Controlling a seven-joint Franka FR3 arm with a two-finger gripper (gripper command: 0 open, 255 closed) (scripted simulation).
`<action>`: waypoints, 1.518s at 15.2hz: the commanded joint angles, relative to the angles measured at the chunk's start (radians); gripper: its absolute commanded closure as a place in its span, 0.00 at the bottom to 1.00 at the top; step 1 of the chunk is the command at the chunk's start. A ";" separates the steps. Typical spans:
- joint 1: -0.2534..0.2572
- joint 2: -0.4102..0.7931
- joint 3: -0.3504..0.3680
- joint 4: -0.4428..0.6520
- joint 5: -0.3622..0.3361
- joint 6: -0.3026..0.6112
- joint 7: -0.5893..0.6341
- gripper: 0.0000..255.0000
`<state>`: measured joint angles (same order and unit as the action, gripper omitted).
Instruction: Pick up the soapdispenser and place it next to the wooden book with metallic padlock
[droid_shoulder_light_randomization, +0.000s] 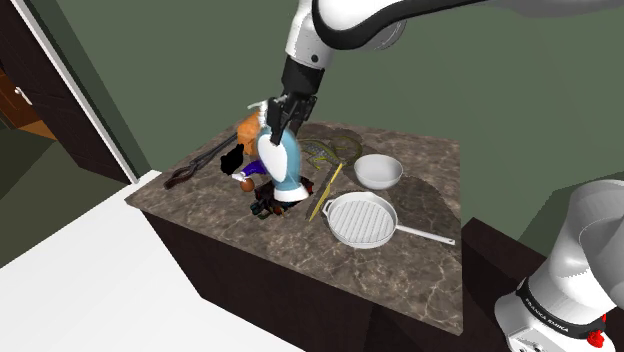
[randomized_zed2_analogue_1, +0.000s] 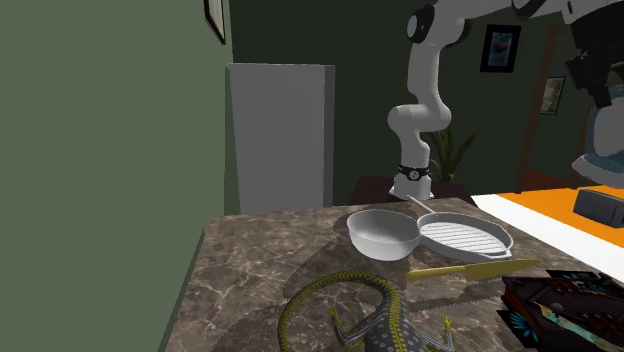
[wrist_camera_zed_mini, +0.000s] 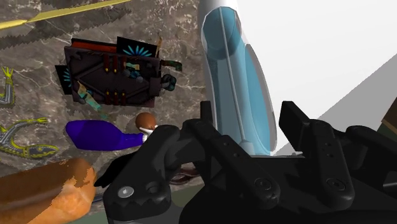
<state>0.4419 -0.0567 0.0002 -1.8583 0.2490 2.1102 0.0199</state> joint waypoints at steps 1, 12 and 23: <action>0.001 0.004 0.000 -0.023 0.004 0.028 -0.007 1.00; 0.005 0.026 0.003 -0.145 0.030 0.168 -0.046 1.00; 0.009 0.072 0.008 -0.239 0.066 0.304 -0.093 1.00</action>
<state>0.4511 0.0119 0.0078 -2.0895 0.3113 2.4029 -0.0675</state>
